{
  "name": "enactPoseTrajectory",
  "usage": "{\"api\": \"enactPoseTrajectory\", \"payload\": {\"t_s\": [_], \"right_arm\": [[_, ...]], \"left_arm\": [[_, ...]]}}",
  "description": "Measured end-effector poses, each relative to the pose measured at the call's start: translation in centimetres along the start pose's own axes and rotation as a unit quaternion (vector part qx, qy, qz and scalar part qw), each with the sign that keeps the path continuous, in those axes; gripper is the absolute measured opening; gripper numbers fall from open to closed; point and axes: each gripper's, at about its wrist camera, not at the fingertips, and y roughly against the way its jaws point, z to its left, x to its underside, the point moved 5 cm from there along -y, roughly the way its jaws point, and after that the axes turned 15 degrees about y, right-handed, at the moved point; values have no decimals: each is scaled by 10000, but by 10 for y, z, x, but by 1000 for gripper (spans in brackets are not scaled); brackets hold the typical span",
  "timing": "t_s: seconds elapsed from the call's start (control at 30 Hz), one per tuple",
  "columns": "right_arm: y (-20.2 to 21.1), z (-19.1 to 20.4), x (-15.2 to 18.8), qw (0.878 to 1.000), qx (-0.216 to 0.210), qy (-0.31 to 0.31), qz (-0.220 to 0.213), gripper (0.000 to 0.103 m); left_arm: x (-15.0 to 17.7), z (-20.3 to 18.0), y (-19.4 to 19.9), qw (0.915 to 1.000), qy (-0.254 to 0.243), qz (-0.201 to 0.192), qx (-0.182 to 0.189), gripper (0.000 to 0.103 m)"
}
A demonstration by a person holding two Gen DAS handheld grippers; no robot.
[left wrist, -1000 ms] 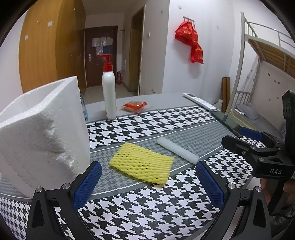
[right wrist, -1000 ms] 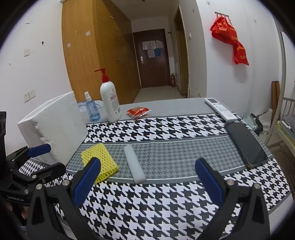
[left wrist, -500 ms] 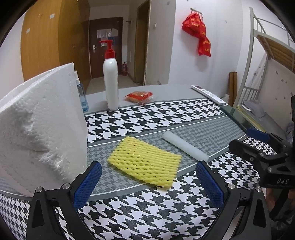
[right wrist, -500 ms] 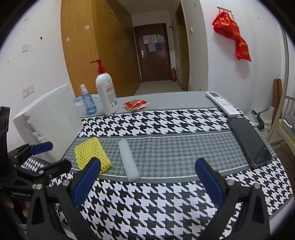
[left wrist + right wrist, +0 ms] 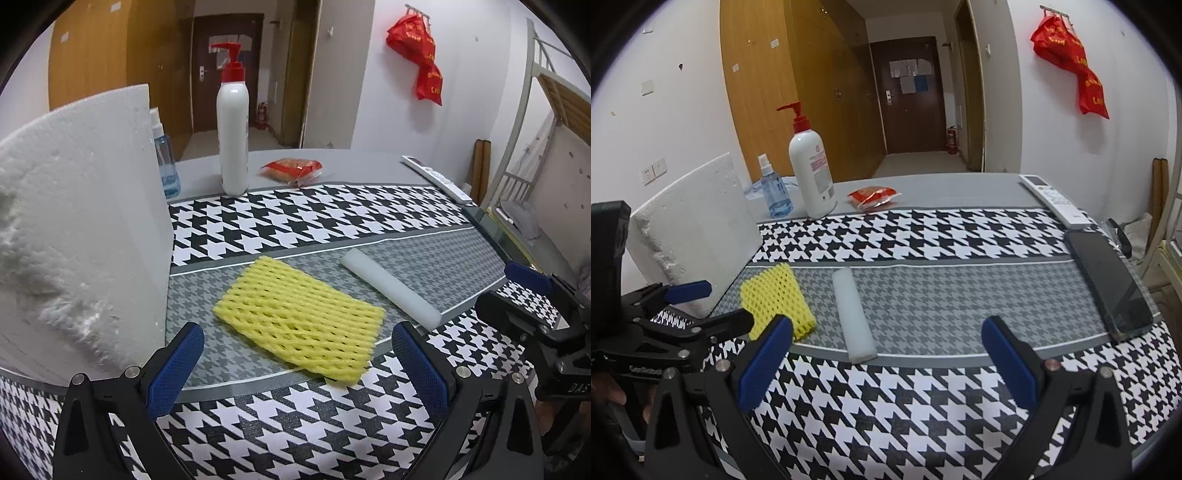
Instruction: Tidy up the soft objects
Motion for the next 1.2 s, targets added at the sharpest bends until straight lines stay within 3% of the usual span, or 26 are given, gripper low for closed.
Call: {"api": "enactPoseTrajectory", "payload": {"t_s": [0.43,0.7,0.9,1.2], "right_arm": [[-14,6,-8,9989,-306,326,120,103],[-17,3,-6,9989,-384,259,107,103],[-19,4,-5,9985,-426,301,169,103],[-27,11,-2,9976,-365,455,380,103]], "left_arm": [[0,-1,-21,9995,170,167,-212,102],[3,-3,-31,9988,135,323,-328,95],[6,-3,-41,9979,122,499,-396,86],[-1,-3,-42,9989,98,455,-113,54]]}}
